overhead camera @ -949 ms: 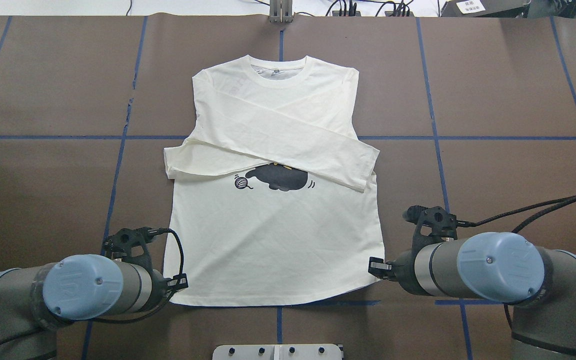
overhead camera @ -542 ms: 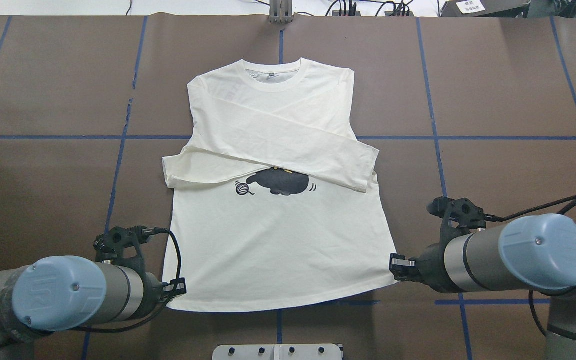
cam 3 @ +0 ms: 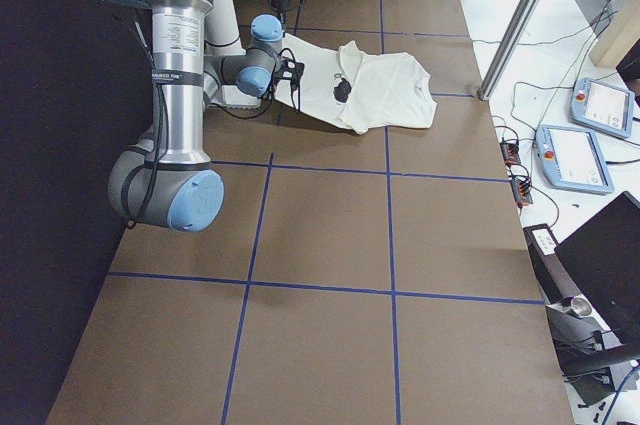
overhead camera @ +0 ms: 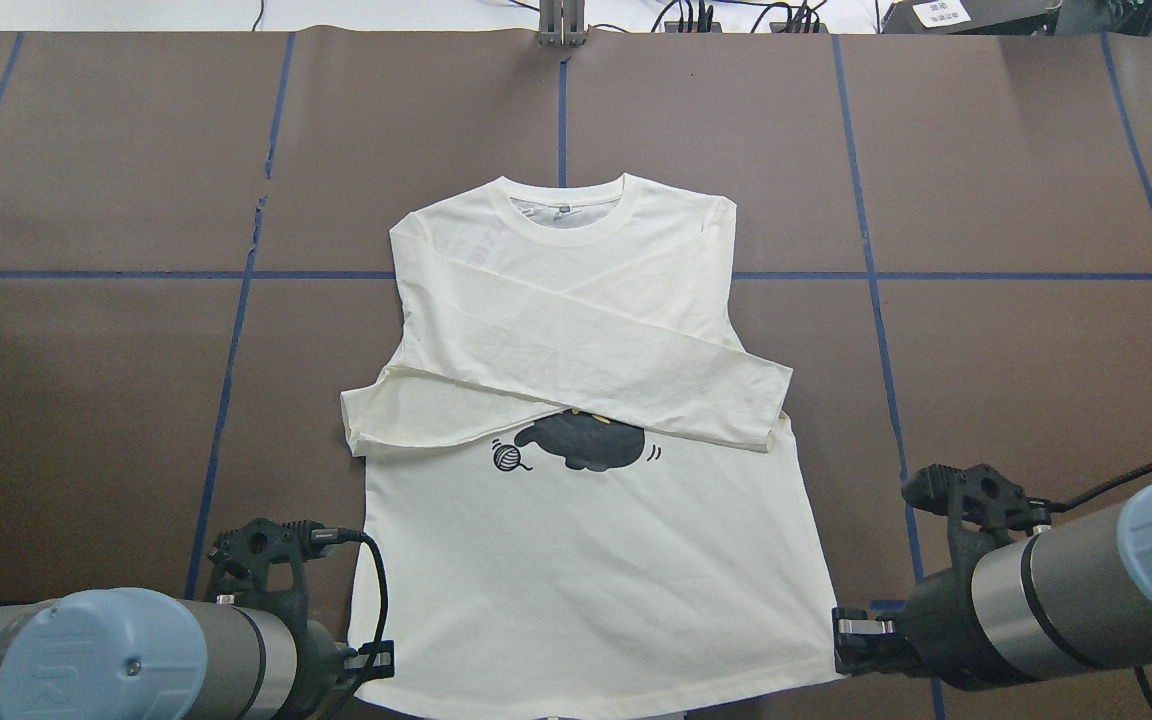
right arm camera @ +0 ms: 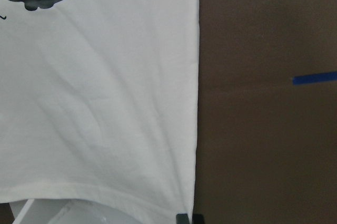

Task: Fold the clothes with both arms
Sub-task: 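Grasp the hem corners with both grippers and lift them toward the collar, then lay the hem over the collar edge with both grippers and release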

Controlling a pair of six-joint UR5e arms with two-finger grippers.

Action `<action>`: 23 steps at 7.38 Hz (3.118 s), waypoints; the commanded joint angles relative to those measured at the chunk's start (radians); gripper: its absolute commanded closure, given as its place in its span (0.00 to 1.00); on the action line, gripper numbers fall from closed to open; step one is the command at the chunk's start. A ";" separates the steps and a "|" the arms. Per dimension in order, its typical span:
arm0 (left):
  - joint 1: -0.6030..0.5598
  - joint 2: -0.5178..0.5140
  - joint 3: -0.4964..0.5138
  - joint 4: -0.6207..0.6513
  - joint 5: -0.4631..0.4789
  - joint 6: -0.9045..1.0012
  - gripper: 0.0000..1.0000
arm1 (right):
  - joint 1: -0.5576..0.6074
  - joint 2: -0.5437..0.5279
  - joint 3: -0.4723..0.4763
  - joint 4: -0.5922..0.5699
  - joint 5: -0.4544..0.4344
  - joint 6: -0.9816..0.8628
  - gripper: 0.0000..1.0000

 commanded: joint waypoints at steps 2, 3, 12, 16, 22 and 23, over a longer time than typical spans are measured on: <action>0.009 -0.043 -0.016 0.030 -0.006 -0.002 1.00 | -0.005 0.023 -0.008 0.004 -0.003 0.014 1.00; -0.028 -0.069 -0.003 0.034 -0.004 -0.001 1.00 | 0.077 0.087 -0.063 0.004 0.005 0.008 1.00; -0.543 -0.282 0.307 0.024 -0.090 0.228 1.00 | 0.602 0.578 -0.656 0.001 0.108 -0.155 1.00; -0.617 -0.350 0.771 -0.418 -0.084 0.277 1.00 | 0.644 0.701 -1.049 0.247 0.101 -0.162 1.00; -0.635 -0.399 0.817 -0.417 -0.083 0.264 1.00 | 0.644 0.727 -1.102 0.249 0.101 -0.155 1.00; -0.632 -0.410 0.818 -0.414 -0.083 0.255 1.00 | 0.639 0.727 -1.101 0.249 0.103 -0.158 1.00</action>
